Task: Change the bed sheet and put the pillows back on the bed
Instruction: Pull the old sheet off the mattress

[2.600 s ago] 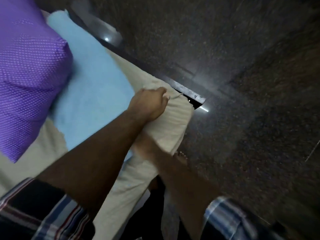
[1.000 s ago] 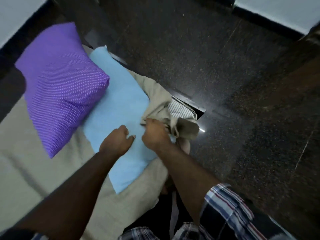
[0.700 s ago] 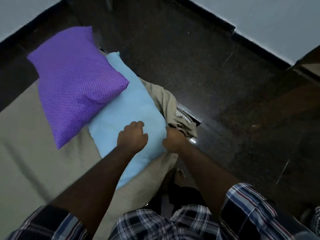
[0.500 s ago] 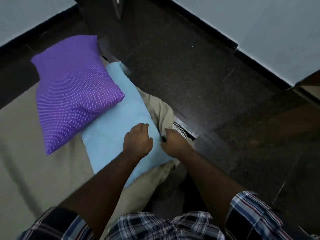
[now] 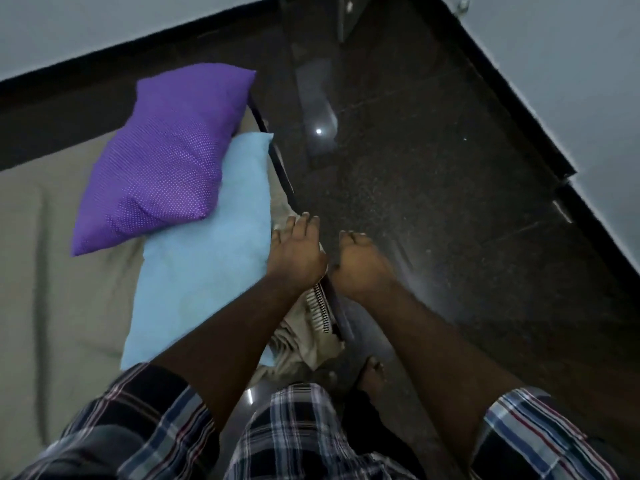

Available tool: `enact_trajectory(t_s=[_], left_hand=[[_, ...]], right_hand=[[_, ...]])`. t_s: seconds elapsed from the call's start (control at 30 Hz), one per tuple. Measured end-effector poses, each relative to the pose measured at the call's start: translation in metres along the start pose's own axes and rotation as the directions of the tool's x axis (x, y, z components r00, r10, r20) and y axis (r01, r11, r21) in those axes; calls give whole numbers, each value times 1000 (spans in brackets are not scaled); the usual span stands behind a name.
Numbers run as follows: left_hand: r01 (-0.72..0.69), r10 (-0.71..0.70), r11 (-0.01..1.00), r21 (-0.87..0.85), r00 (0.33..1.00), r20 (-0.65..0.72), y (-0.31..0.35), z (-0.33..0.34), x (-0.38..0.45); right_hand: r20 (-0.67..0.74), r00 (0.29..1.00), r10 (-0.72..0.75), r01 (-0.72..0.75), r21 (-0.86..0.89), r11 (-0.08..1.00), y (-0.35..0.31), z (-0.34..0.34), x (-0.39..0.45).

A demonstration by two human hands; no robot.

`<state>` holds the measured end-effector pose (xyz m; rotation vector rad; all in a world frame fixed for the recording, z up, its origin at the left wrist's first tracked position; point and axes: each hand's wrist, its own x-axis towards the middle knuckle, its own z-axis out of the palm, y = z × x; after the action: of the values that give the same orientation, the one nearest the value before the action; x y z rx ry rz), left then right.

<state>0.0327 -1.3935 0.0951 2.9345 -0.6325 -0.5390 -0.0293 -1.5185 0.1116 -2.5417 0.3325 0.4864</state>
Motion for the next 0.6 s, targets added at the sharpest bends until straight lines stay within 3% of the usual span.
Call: enact_trajectory(t_s=[0.23,0.37,0.6], left_hand=[[154,-154,988,-29,988,-18,-2,-4,41],[230,-235,971,-61,967,-95,-12,-15,82],[374,-385,921,-112,919,-91,-37,-57,152]], right_hand=[[98,986,-137,142,-43,989,1,-28,63],[143,977,-156,159,-13,987,-1,-48,115],[193,945,-264,281,-69,957,-40,-89,202]])
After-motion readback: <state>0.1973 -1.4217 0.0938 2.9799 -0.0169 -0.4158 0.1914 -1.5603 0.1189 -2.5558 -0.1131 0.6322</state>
